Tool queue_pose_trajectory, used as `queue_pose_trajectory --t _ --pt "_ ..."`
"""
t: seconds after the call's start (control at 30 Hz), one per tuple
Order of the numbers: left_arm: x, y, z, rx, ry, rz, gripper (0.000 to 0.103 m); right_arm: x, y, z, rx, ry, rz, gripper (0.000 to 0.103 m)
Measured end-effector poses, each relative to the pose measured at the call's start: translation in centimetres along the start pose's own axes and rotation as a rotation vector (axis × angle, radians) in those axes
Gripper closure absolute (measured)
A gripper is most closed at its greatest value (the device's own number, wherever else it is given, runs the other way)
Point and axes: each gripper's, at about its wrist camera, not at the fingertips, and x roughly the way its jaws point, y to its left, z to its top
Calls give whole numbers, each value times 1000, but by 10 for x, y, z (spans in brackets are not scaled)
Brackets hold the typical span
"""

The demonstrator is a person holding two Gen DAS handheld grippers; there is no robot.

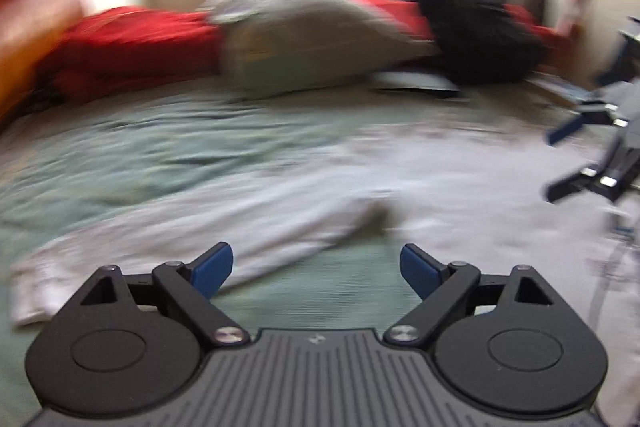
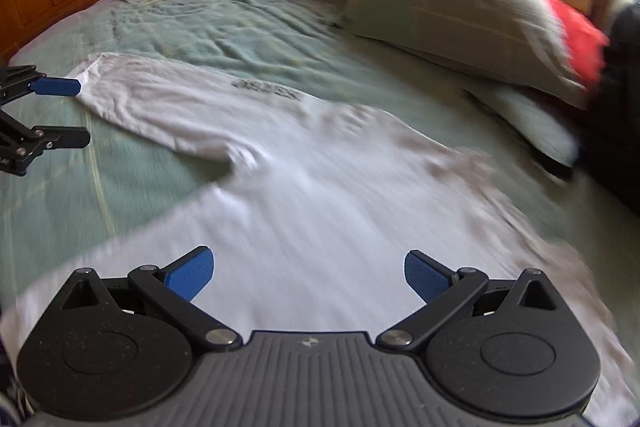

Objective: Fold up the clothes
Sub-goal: 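Lift the left gripper back above the shirt hem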

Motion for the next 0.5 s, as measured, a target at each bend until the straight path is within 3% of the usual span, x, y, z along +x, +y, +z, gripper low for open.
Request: queue_pose_trajectory --t 0.1,0.2,0.27,0.4,0.5 --pt "7 -51 -2 57 7 -184 11 -26 -11 -30 37 3 -17 0" --pt "24 -85 -14 70 38 -275 11 -48 -23 -74 106 18 -38 0" --pt "39 -96 -24 47 73 -268 11 -63 -30 -103 151 28 -52 0" --pt "53 -85 -48 -17 143 -171 11 -89 -40 -153 250 17 -40 0" --pt "33 -82 -62 7 136 -142 11 -107 -46 -180 296 -2 -77 0"
